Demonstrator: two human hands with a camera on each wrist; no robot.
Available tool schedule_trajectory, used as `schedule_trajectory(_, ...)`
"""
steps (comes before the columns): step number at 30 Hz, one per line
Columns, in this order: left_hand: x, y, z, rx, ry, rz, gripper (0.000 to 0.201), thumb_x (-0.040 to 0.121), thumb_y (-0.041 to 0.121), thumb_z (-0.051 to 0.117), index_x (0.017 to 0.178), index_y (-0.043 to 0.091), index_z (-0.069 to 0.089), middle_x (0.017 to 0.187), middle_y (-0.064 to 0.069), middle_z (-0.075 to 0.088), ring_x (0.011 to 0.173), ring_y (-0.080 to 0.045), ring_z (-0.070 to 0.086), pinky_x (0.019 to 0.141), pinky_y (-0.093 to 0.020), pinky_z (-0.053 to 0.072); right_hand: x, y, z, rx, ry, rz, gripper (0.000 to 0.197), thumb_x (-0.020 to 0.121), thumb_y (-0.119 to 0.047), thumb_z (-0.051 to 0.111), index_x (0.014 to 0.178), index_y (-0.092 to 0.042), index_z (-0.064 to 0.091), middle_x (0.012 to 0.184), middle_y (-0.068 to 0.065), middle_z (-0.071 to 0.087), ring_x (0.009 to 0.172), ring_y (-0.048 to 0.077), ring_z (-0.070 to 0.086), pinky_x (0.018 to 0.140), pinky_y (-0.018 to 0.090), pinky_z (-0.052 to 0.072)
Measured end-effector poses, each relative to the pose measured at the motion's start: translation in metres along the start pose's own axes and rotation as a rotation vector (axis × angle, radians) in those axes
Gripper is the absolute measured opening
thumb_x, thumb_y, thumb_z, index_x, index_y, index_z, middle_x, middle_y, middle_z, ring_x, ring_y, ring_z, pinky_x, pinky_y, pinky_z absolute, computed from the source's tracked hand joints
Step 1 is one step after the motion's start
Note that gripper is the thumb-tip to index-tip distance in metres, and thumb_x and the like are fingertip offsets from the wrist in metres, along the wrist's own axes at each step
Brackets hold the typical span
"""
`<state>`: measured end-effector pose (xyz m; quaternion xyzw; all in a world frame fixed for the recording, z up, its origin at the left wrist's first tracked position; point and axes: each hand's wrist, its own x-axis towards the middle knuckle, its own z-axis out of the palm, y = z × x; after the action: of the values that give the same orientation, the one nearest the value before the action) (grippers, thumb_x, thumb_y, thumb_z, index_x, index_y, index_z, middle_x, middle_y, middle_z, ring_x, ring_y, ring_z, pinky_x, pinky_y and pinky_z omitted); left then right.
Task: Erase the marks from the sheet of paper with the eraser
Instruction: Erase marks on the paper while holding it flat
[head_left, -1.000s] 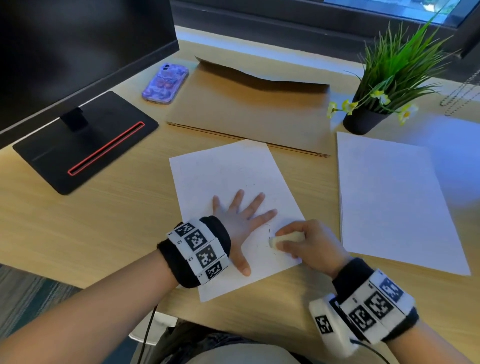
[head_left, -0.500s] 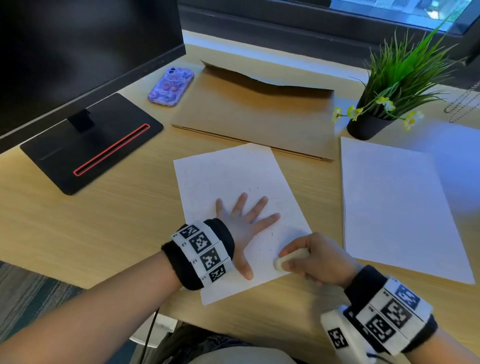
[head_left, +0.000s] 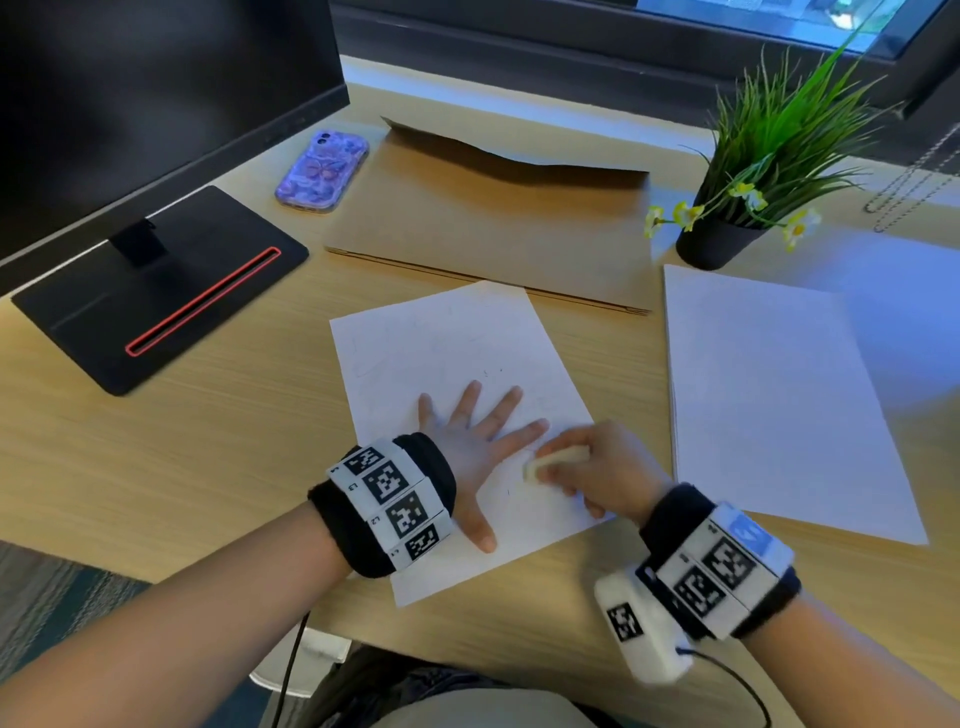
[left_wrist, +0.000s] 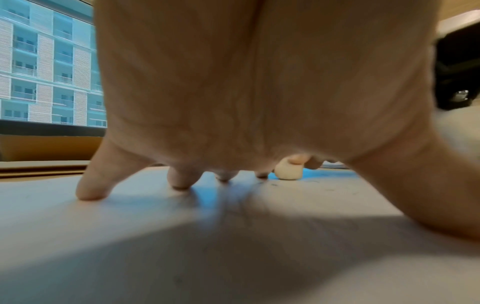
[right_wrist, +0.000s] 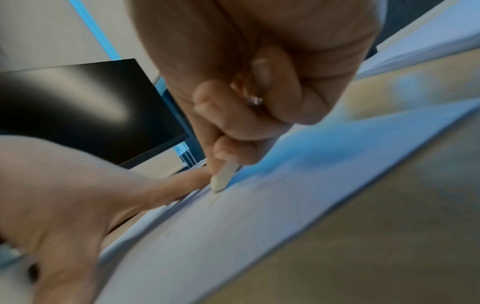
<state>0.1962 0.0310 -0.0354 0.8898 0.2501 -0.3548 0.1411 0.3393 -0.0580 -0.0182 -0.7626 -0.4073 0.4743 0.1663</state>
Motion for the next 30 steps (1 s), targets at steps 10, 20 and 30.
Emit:
schedule_trajectory(10,0.001,-0.001,0.002,-0.003,0.008,0.006,0.133,0.062,0.061,0.075,0.139,0.041,-0.031,0.147,0.004,-0.04,0.137,-0.038,-0.03,0.101,-0.073,0.003,-0.018,0.01,0.013,-0.016,-0.055,0.001,0.008,0.083,-0.023,0.07,0.088,-0.026,0.065,0.064,-0.007,0.056,0.04,-0.002,0.049,0.039,0.011,0.036)
schedule_trajectory(20,0.0,-0.001,0.003,-0.007,0.019,0.005,0.133,0.061,0.062,0.075,0.139,0.041,-0.03,0.148,0.004,-0.04,0.137,-0.037,-0.031,0.102,-0.073,0.001,-0.026,0.013,0.016,-0.152,-0.053,-0.029,0.01,0.084,-0.028,0.068,0.093,-0.03,0.063,0.073,-0.013,0.053,0.055,0.0,0.049,0.046,0.011,0.037)
schedule_trajectory(30,0.0,0.0,0.0,-0.009,0.015,0.003,0.133,0.061,0.061,0.076,0.14,0.041,-0.03,0.148,0.004,-0.039,0.137,-0.037,-0.03,0.102,-0.073,0.002,-0.025,0.019,0.002,-0.058,0.059,-0.007,0.008,0.083,-0.028,0.07,0.086,-0.03,0.062,0.067,-0.01,0.054,0.049,0.0,0.048,0.039,0.009,0.035)
